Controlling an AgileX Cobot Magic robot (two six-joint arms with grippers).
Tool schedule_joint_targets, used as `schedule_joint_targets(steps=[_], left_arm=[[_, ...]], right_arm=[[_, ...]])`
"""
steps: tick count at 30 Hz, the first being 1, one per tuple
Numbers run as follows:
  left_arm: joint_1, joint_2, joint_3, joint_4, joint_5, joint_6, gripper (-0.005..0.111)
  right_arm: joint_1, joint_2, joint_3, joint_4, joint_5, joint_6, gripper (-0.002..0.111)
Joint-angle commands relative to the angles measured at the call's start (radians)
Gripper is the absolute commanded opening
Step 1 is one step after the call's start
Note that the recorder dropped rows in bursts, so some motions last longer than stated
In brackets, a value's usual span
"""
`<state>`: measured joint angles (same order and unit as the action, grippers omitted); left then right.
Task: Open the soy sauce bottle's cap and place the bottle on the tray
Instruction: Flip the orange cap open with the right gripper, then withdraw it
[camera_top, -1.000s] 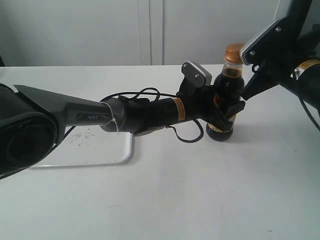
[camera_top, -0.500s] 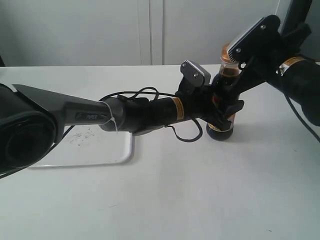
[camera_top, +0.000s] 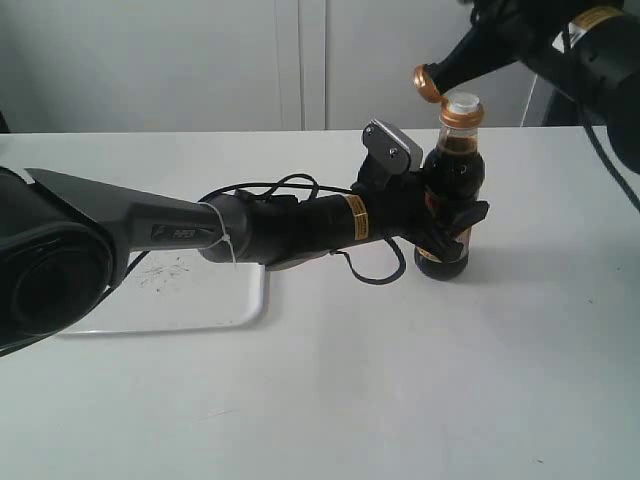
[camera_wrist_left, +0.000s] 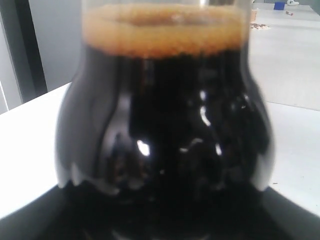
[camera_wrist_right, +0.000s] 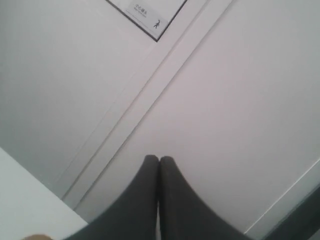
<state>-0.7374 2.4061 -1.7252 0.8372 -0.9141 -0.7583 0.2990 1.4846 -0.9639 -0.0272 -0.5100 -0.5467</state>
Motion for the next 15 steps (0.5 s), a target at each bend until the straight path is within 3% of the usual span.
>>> schedule_joint_targets(steps=[1,7,15], left_arm=[[-0.008,-0.005,0.003,0.025,0.028,-0.005,0.000],[-0.008,-0.005,0.003,0.025,0.028,-0.005,0.000],[-0.008,-0.005,0.003,0.023,0.031,0.014,0.000]], right_arm=[[0.000,-0.007,-0.031,0.003,0.081,0.053,0.000],[-0.006,-0.007,-0.060,0.098,0.181,0.053,0.000],[-0.092,-0.007,-0.223,0.129,0.685,0.064,0.000]])
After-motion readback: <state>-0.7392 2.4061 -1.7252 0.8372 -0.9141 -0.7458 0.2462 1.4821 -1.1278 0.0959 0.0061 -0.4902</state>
